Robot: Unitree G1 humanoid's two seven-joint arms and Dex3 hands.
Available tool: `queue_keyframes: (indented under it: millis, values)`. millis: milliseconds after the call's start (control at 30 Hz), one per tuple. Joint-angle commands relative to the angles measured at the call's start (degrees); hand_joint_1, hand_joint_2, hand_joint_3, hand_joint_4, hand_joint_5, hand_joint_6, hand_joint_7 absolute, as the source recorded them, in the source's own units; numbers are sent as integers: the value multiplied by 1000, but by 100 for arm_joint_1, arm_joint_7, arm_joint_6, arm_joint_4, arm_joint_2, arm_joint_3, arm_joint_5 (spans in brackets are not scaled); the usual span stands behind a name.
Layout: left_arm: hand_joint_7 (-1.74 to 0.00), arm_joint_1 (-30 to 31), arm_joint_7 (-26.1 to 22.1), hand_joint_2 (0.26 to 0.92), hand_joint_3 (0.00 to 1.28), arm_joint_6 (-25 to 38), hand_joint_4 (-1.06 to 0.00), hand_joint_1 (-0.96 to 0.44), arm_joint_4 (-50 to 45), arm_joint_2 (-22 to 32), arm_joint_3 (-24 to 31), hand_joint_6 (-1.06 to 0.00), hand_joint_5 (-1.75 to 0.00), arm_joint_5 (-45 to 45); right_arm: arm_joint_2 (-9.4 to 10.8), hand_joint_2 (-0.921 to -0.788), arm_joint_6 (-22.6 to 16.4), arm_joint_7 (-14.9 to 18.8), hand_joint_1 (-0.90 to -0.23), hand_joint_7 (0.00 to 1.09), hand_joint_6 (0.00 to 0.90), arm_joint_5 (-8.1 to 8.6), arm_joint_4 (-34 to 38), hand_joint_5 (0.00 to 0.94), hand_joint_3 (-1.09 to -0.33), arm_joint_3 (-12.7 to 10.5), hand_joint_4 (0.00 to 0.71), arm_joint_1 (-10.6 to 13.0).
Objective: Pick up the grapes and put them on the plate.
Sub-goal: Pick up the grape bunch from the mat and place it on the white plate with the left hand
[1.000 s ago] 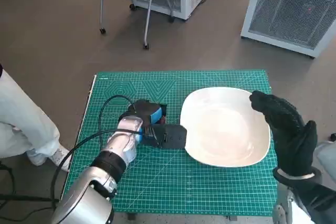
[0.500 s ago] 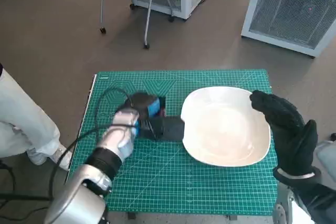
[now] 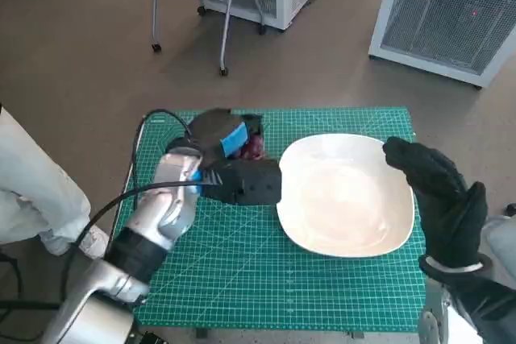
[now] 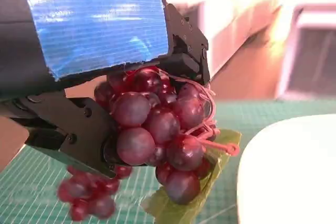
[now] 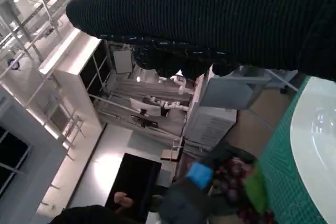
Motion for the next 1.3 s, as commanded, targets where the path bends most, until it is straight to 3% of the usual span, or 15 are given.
queue_keyframes:
  millis: [33, 233, 467, 633, 1000, 1300]
  values:
    - [-1115, 299, -117, 917, 90, 150, -676, 2, -1157, 260, 288, -612, -1249, 95, -18, -921, 12, 39, -481, 667, 136, 14, 131, 13, -557, -30, 523, 47]
    - [-1171, 463, -61, 918, 63, 134, -712, 2, -1776, 331, 467, -622, -1148, 187, -15, -921, -3, 49, -482, 665, 137, 23, 160, 14, -556, -32, 524, 27]
    - [-1115, 448, 199, 920, 60, -87, -702, 2, -1728, 299, 409, -635, -1195, 363, -21, -921, -31, 71, -482, 662, 139, 58, 183, 13, -556, -48, 525, 25]
    - [-1144, 362, 89, 920, 60, -140, -697, 2, -1668, 174, 317, -635, -1171, 409, -41, -921, -27, 101, -482, 660, 140, 107, 152, 13, -555, -79, 525, 41]
    - [-1047, -128, -262, 917, 64, 107, -711, 2, -1442, -741, -190, -641, -1251, 625, -124, -921, 10, 157, -491, 639, 153, 225, 137, 12, -546, -216, 527, 10]
    - [-1140, -761, -123, 921, 161, -145, -581, 3, -462, -1422, -425, -546, -1394, 558, -220, -921, 4, 224, -494, 567, 194, 412, 111, 9, -527, -416, 532, 34]
